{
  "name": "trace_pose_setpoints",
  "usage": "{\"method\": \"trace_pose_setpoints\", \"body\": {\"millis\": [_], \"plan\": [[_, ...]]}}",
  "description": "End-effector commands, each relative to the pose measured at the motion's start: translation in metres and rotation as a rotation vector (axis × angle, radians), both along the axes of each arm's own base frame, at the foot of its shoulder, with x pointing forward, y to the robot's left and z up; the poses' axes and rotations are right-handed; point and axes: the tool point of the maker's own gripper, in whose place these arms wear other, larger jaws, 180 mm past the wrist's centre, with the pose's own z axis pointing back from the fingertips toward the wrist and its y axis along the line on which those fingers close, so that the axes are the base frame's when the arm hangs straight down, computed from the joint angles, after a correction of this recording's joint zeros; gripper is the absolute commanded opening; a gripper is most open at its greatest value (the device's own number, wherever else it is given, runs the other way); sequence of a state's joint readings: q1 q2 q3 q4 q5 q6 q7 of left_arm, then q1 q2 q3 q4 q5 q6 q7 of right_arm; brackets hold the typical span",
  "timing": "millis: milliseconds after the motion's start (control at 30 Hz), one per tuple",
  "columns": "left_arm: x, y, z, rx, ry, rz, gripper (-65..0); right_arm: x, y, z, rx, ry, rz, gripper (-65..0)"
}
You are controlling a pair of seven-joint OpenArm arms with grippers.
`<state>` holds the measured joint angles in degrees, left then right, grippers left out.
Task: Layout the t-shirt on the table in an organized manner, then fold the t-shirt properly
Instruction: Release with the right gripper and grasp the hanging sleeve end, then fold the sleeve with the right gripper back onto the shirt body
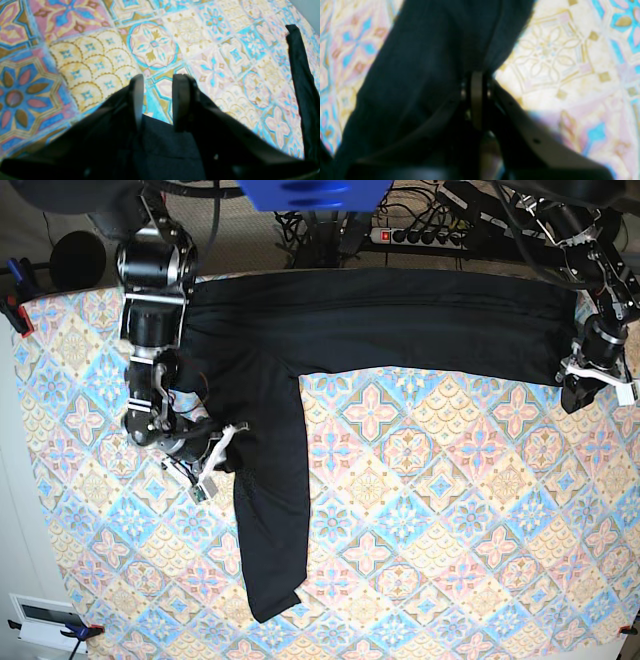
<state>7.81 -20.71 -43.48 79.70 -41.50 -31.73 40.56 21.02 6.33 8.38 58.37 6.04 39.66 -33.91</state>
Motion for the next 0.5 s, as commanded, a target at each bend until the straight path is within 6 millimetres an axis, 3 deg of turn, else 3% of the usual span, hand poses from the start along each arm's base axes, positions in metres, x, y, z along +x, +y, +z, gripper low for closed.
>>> {"method": "trace_pose_setpoints", "body": {"millis": [0, 200, 467], "plan": [[0.008, 0.007, 0.019, 0.025, -0.058, -0.001, -45.9, 0.008, 0.000, 0.021, -0.010, -0.064, 0.010, -65.0], [0.008, 0.006, 0.018, 0.022, -0.058, -0.002, -45.9, -0.020, 0.019, 0.056, -0.098, -0.145, 0.057, -65.0], [0.010, -0.005, 0.012, 0.006, -0.049, -0.023, -46.0, -0.085, 0.078, 0.085, -0.057, -0.206, 0.214, -65.0]]}}
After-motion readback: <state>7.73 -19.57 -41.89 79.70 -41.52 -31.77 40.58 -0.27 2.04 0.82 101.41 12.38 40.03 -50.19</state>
